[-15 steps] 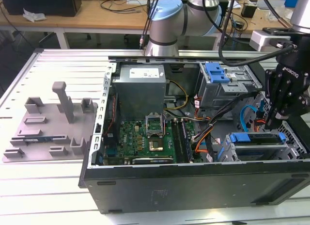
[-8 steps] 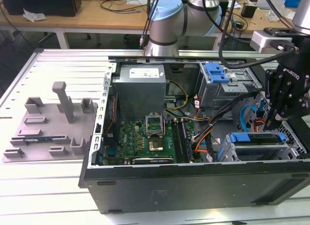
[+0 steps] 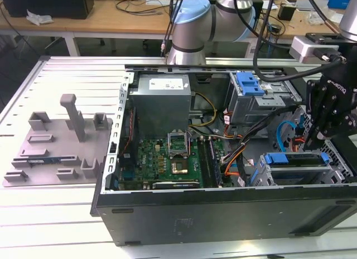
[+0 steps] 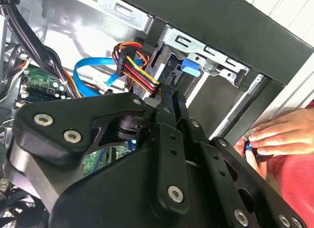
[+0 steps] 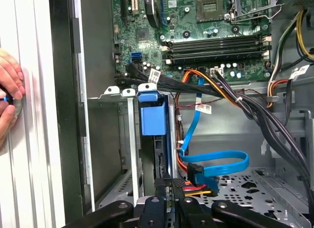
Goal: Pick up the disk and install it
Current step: 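Insert the first disk wire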
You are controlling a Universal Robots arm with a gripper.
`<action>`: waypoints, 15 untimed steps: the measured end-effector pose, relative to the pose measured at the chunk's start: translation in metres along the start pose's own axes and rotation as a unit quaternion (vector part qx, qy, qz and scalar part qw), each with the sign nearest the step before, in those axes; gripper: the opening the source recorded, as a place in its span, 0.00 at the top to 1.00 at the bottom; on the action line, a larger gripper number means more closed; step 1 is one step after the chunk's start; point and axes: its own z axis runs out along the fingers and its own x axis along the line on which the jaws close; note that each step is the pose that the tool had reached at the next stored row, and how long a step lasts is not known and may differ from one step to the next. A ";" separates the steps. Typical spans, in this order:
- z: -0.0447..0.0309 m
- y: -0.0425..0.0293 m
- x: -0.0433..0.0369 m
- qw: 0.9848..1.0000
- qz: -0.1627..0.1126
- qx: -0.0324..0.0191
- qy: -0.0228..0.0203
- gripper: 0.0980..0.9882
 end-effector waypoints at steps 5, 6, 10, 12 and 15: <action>-0.0014 -0.0004 0.0061 1.000 0.000 -0.001 -0.022 0.93; -0.0013 -0.0005 0.0070 1.000 0.000 -0.002 -0.026 0.93; -0.0011 -0.0007 0.0099 0.999 0.000 -0.002 -0.035 0.93; -0.0011 -0.0007 0.0099 0.999 0.000 -0.002 -0.035 0.93; -0.0011 -0.0006 0.0100 1.000 0.000 -0.006 -0.024 0.93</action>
